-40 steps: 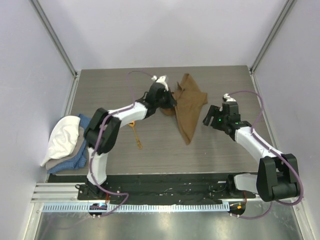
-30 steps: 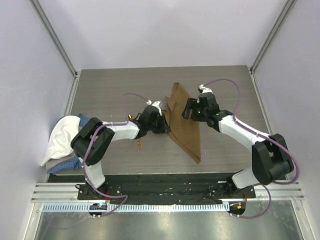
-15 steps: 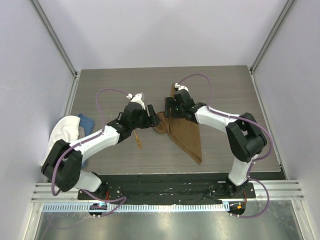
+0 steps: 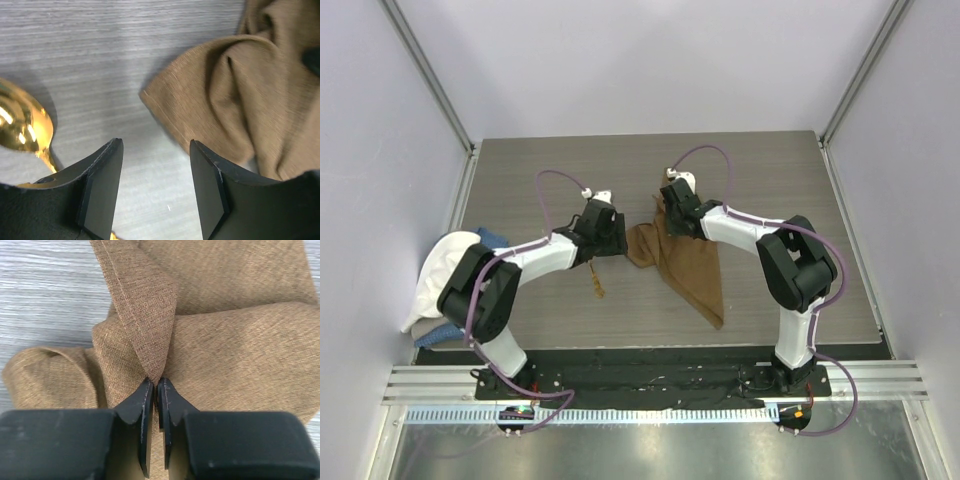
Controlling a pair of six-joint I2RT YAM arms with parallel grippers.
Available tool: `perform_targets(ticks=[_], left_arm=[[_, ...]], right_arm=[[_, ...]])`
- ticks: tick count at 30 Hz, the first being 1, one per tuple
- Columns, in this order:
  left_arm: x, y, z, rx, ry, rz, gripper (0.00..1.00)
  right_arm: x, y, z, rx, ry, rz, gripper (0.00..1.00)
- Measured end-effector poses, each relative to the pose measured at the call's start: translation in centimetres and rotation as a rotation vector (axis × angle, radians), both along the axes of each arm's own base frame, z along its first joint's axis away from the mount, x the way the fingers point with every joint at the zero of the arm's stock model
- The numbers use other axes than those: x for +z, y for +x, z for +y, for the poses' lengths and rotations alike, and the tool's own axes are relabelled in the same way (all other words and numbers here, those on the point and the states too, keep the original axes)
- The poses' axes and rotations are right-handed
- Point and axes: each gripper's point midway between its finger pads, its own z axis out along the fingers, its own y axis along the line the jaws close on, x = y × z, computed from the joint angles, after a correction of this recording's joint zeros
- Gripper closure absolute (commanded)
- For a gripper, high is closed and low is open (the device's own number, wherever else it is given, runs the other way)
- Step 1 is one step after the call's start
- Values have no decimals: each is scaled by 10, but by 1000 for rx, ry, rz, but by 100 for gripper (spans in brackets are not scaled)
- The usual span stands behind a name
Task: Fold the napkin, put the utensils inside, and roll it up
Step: Flatten the napkin out
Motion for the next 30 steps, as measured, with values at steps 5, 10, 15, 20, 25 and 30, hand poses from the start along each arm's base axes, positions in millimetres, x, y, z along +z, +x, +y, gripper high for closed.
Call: perform_targets(ticks=[5, 10, 15, 20, 25, 30], left_arm=[[-21, 11, -1, 6, 46, 31, 43], [-27, 27, -5, 12, 72, 12, 48], [-28, 37, -9, 12, 76, -3, 59], [-29, 39, -14, -1, 55, -4, 78], [-31, 42, -32, -49, -30, -5, 100], [-29, 45, -36, -60, -61, -8, 100]], right_arm=[[-1, -1, -5, -2, -28, 0, 89], [-2, -2, -7, -2, -39, 6, 90], [1, -3, -10, -2, -48, 4, 90], [8, -1, -13, -8, -47, -11, 91], [10, 2, -20, -16, -48, -11, 96], [22, 20, -42, -46, -29, 2, 99]])
